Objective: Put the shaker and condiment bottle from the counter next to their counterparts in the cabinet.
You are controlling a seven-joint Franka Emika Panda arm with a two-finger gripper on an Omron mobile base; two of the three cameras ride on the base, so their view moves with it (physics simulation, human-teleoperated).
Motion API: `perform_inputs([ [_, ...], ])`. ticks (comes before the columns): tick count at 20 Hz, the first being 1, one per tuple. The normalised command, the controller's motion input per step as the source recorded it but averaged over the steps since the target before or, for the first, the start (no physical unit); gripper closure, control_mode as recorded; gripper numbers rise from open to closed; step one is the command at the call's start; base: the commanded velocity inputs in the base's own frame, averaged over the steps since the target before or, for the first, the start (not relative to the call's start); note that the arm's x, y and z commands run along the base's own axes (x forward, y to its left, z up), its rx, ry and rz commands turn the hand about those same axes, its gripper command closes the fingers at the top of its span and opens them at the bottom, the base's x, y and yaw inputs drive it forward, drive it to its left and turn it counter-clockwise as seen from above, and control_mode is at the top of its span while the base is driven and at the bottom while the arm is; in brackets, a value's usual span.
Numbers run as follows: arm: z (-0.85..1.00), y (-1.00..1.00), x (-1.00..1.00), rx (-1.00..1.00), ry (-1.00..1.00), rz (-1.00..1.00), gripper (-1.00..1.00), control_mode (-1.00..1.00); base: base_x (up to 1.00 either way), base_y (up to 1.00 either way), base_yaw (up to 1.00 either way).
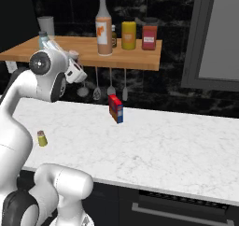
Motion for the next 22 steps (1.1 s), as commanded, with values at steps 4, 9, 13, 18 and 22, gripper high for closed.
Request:
perform_inputs([
  [4, 0.29, -0.08, 0.00, -0.13, -0.26, 0.00, 1.00, -1.00, 0.00, 0.00, 0.00],
  [9, 0.32, -0.02, 0.05, -0.07, -0.14, 0.00, 1.00, -1.00, 0.00, 0.00, 0.00],
  [13, 0.51, 0.00, 0.34, -0.12, 0.18, -0.01, 1.00, -1.00, 0.00, 0.00, 0.00],
  [18, 0.82, -0.08, 0.62, -0.25, 0.31, -0.01, 1.00, -1.00, 0.00, 0.00, 0.00],
  [22, 0.69, -0.02, 0.59, -0.27, 0.26, -0.01, 1.00, -1.00, 0.00, 0.00, 0.00],
])
